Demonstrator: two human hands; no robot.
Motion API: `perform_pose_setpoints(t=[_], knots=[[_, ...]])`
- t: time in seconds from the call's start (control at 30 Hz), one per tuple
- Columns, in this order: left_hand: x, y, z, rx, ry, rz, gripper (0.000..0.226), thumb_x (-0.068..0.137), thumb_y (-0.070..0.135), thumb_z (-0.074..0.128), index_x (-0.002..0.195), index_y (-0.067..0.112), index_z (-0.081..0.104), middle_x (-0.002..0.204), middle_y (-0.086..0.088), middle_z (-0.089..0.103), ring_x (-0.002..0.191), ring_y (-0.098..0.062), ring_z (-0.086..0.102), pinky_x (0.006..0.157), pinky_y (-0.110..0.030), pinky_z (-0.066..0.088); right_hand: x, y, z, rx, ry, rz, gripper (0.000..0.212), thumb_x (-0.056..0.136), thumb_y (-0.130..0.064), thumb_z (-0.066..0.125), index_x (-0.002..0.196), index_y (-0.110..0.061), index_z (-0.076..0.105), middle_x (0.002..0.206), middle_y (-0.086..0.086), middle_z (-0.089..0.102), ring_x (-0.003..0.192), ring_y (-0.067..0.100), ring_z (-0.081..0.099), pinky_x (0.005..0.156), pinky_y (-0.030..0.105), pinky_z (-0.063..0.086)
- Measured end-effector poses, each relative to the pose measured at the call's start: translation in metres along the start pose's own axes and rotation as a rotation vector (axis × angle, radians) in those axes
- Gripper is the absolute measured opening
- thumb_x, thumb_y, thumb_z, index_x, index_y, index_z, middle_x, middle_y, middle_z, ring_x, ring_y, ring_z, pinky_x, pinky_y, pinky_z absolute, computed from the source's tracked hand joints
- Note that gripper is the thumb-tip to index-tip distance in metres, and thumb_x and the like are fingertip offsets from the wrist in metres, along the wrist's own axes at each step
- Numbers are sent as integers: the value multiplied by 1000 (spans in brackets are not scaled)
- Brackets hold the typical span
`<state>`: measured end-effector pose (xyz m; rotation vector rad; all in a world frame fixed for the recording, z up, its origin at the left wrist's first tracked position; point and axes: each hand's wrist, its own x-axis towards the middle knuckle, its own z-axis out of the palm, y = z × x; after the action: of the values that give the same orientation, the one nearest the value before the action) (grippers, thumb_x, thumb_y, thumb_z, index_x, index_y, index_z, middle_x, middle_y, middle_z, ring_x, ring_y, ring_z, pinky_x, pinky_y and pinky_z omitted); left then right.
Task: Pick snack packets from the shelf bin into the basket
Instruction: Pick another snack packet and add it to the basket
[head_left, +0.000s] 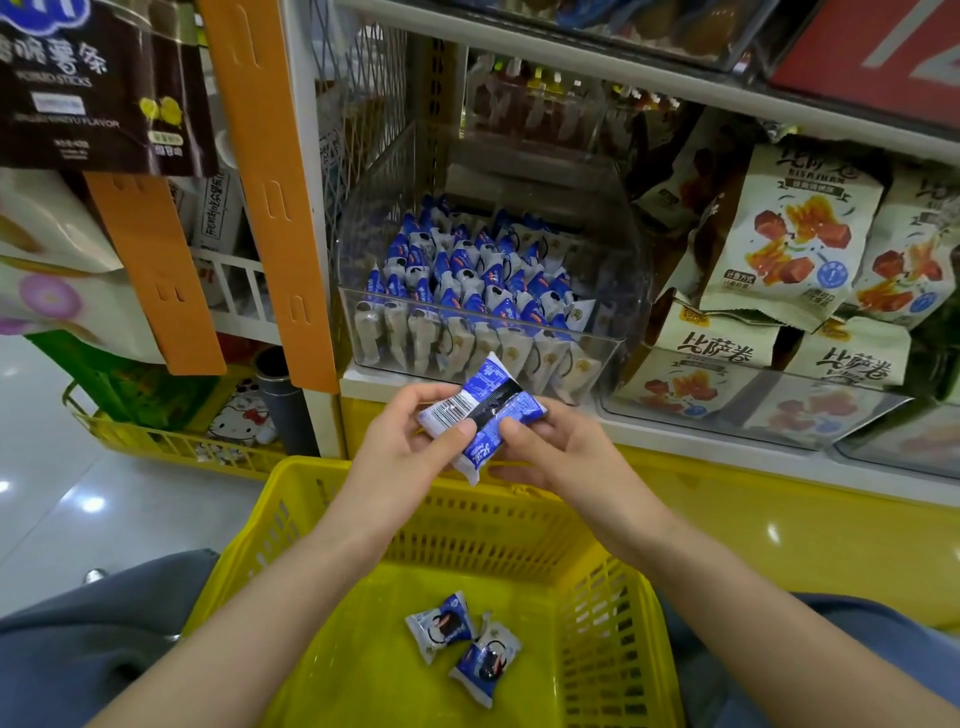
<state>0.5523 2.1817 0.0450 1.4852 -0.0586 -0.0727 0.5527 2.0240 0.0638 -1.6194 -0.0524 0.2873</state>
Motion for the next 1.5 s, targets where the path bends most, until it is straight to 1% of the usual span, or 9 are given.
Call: perform_pose_setpoints(t=[0.17, 0.4, 0.63, 0.9, 1.0, 1.1, 1.23, 1.37, 1.5], knots=[[-4, -4, 2, 597, 130, 363, 34, 81, 22, 66, 108, 37, 51, 110, 16, 49, 103, 5, 46, 81, -5, 37, 0, 1, 3, 19, 57, -53, 18, 87, -3, 58, 104, -5, 54, 94, 7, 65, 71, 9, 68, 62, 20, 56], [-5, -1, -3, 678, 34, 401, 18, 87, 30, 59, 104, 30, 55, 101, 21, 56, 94, 5, 53, 75, -9, 43, 1, 7, 6, -74, 102, -113, 15, 86, -9, 62, 94, -17, 54, 83, -2, 66, 65, 8, 67, 53, 25, 56], [-7, -3, -4, 878, 13, 448, 17, 94, 21, 47, 107, 15, 56, 96, 0, 64, 82, -14, 59, 67, -31, 49, 0, 13, 13, -196, 138, -112, 15, 84, -19, 66, 93, -18, 54, 93, 3, 67, 79, 15, 68, 61, 28, 58], [-2, 3, 0, 347, 19, 130, 10, 91, 32, 50, 95, 27, 58, 86, 16, 68, 85, 5, 62, 74, -12, 46, 3, 8, 13, -233, 94, -197, 19, 88, -22, 59, 107, -23, 54, 106, -5, 63, 95, 11, 64, 74, 29, 57], [-1, 8, 1, 69, -37, -14, 39, 72, 53, 54, 102, 29, 58, 90, 17, 70, 88, 4, 63, 75, -15, 49, 2, 5, 12, -353, 46, -291, 31, 92, -16, 53, 116, -36, 52, 117, -5, 56, 103, 2, 57, 85, 20, 50], [1, 9, 2, 66, 13, -37, 13, 86, 34, 56, 97, 28, 58, 91, 11, 69, 86, -3, 64, 69, -15, 50, 0, 3, 14, -448, 38, -362, 37, 91, -8, 55, 111, -38, 53, 115, -7, 52, 105, -6, 51, 87, 9, 43], [2, 10, 3, 63, 23, -73, 13, 93, 28, 50, 99, 25, 61, 97, 4, 71, 91, -9, 67, 84, -31, 53, 4, 6, 16, -318, 125, -279, 37, 87, -14, 62, 111, -35, 44, 115, -13, 55, 105, -5, 53, 87, 18, 48], [6, 18, 0, 112, -4, 40, 13, 92, 21, 53, 100, 27, 60, 95, 9, 70, 84, 5, 64, 72, -10, 49, 7, 0, 17, -246, 71, -229, 26, 87, -12, 61, 102, -33, 55, 105, -10, 65, 99, 7, 62, 84, 22, 51], [15, 31, -6, 259, 50, 150, 17, 91, 23, 53, 108, 26, 54, 97, 9, 63, 87, -4, 60, 74, -16, 46, 9, -18, 13, -182, 71, -266, 21, 83, -17, 65, 101, -26, 62, 96, -6, 70, 88, 7, 64, 72, 16, 51]])
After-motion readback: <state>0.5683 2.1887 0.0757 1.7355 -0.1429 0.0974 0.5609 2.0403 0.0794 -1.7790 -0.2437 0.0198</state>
